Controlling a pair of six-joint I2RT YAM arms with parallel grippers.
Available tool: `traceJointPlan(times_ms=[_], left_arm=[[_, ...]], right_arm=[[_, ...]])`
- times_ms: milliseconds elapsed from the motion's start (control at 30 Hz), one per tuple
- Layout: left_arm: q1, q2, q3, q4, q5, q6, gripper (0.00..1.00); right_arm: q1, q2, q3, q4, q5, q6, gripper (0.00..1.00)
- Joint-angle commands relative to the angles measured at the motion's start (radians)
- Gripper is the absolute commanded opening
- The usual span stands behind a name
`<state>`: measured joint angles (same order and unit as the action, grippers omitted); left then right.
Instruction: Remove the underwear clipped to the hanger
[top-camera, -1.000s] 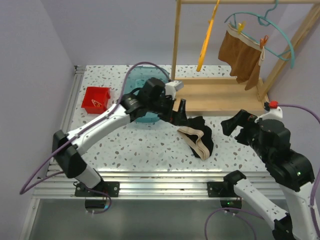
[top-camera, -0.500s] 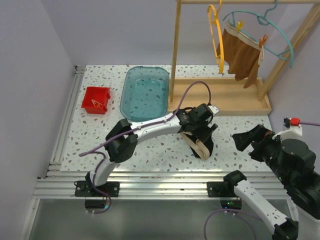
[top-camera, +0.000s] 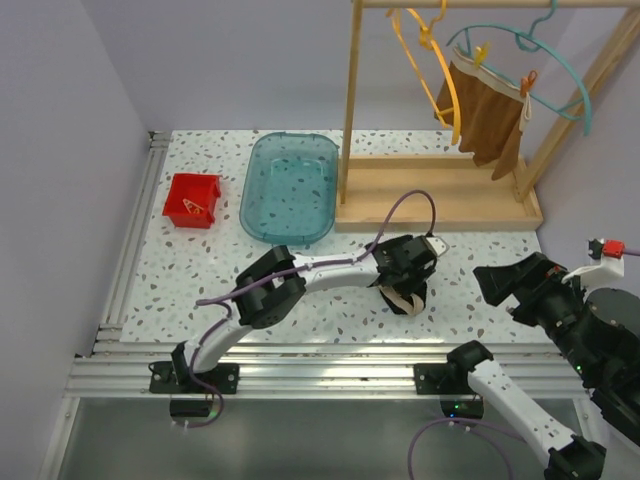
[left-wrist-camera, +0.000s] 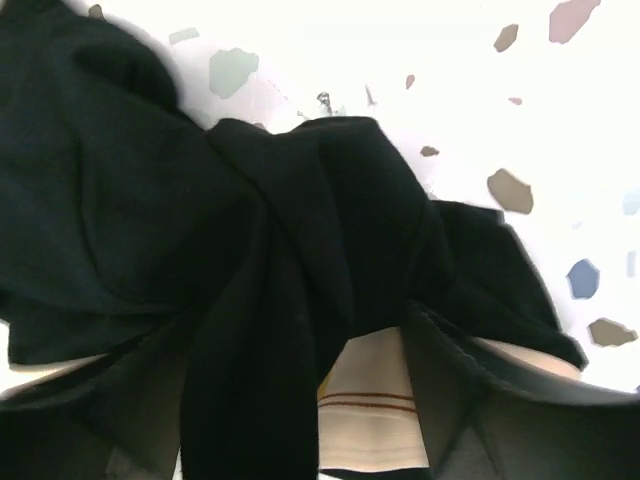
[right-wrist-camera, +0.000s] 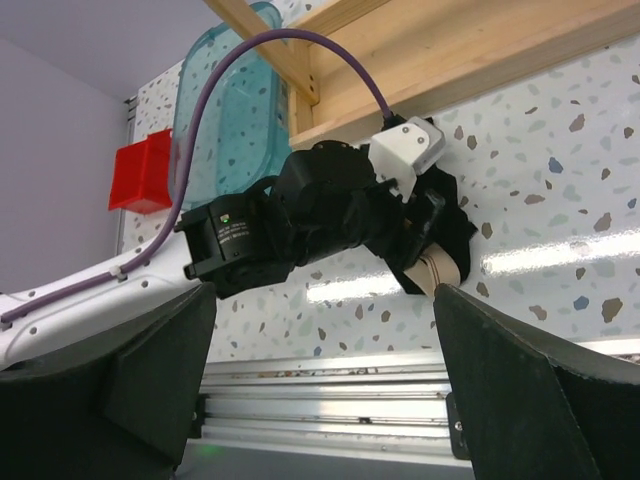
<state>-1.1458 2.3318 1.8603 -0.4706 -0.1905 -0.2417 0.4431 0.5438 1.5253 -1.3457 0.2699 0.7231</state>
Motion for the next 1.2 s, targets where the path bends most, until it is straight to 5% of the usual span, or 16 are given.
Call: traceJointPlan(times_ms=[0,67,100,400,600,700,800,933,1167], left_arm=[[-0.011,0.034,-0.050,0.038,-0.007,0.018,0.52],[-0.011,0.021,-0.078,0.021,-0.007,0.007,0.09],[-0.011,0.008,-0.093,0.012,-0.016,-0.023,0.00],[-0.020,-0.563,-0.606,0.098,-0.053,-0.246,0.00],[-0.015,-0.963,-0.668,-0.069,-0.200,-0.392,0.00],[0.035,-1.089,-0.668,-0.158,-0.245,-0.419,0.00],[0.276,-1.193,-0.682,-0.213,-0.158,-0.438,0.00],[0.505,-1.237,-0.682,-0.230,-0.093,-0.360,0.00],[0.696,-1.054,-0.508,-0.100,-0.044,-0.209,0.00]], right_arm=[[-0.003,0.013,0.033,-0.167,-0.021,-0.005,0.92],[-0.003,0.015,0.036,-0.170,-0.021,-0.011,0.91],[-0.001,0.015,0.036,-0.170,-0.020,-0.013,0.90],[-0.003,-0.027,-0.135,-0.116,-0.057,-0.021,0.88],[-0.001,-0.030,-0.253,-0.047,-0.115,-0.030,0.88],[-0.003,-0.021,-0.272,-0.026,-0.124,-0.053,0.88],[-0.003,-0.016,-0.293,0.003,-0.135,-0.056,0.88],[-0.001,-0.015,-0.326,0.039,-0.159,-0.059,0.88],[-0.001,-0.004,-0.347,0.075,-0.181,-0.083,0.88]])
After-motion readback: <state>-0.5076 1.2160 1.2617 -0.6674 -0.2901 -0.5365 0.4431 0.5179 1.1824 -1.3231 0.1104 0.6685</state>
